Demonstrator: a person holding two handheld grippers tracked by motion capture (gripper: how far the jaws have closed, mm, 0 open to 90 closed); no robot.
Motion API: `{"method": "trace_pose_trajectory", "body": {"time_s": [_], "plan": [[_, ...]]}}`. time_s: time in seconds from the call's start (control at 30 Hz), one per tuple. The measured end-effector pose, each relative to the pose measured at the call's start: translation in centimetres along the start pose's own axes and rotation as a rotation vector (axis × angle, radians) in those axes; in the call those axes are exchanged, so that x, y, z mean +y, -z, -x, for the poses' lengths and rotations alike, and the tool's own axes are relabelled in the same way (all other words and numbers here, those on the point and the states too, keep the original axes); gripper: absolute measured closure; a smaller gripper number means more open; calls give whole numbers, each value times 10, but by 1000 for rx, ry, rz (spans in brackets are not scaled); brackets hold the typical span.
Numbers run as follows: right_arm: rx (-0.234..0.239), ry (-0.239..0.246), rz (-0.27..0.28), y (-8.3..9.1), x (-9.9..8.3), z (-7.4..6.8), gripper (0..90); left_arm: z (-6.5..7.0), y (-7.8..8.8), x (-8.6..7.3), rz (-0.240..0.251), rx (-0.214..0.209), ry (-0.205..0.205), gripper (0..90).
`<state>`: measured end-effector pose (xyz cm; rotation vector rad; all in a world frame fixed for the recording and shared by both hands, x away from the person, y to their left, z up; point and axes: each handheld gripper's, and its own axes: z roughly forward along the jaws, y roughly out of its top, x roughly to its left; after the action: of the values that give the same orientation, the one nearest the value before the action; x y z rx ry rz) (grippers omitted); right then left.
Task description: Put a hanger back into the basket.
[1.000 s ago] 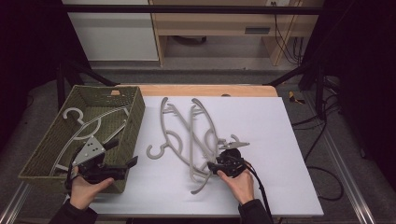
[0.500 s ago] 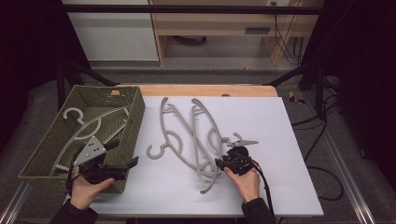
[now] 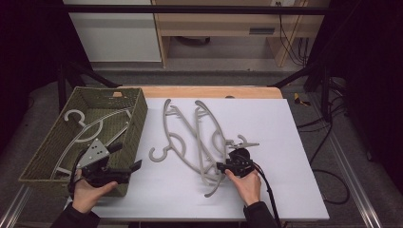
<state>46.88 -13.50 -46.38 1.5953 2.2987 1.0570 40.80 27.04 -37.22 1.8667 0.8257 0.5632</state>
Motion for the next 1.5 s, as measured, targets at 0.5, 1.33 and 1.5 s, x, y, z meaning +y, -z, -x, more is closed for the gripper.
{"method": "trace_pose_trajectory", "body": {"time_s": [0.5, 1.33, 1.5], "plan": [[-86, -40, -30, 5, 1, 17, 753, 0, 1, 0, 1, 3, -1, 89], [-124, -38, 205, 72, 9, 46, 827, 3, 2, 2, 2, -7, -8, 90], [-32, 68, 234, 89, 13, 42, 827, 5, 4, 5, 1, -15, -17, 90]]}}
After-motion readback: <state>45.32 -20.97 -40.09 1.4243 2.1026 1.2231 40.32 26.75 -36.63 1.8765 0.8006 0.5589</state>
